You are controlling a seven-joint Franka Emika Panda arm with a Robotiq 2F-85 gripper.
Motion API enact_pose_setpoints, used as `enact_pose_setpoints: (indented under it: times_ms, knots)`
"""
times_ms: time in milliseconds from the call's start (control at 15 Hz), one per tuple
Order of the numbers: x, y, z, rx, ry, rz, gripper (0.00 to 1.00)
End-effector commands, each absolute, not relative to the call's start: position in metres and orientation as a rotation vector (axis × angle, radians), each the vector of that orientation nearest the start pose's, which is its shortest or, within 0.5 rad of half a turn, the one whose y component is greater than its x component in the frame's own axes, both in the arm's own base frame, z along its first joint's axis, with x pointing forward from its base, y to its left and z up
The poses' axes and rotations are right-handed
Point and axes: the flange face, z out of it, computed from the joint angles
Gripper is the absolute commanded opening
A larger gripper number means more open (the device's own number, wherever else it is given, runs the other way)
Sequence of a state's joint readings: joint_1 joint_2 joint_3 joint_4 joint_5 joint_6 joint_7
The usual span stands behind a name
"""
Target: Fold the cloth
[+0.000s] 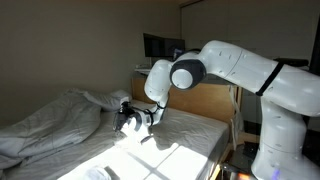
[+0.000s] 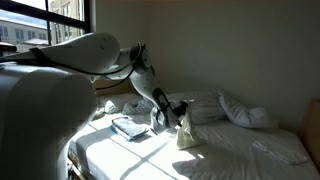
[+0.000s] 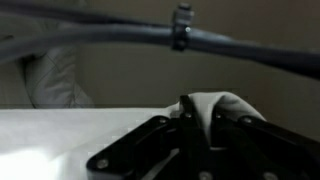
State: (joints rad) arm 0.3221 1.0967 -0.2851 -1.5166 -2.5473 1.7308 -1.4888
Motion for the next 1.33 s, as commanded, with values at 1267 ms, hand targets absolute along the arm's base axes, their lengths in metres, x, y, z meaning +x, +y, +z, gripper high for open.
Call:
enact_pose_setpoints:
  times_ms: [1267]
  knots:
    - [0.623,-0.036,0.088,-0.582,1.208,-1.546,0.1]
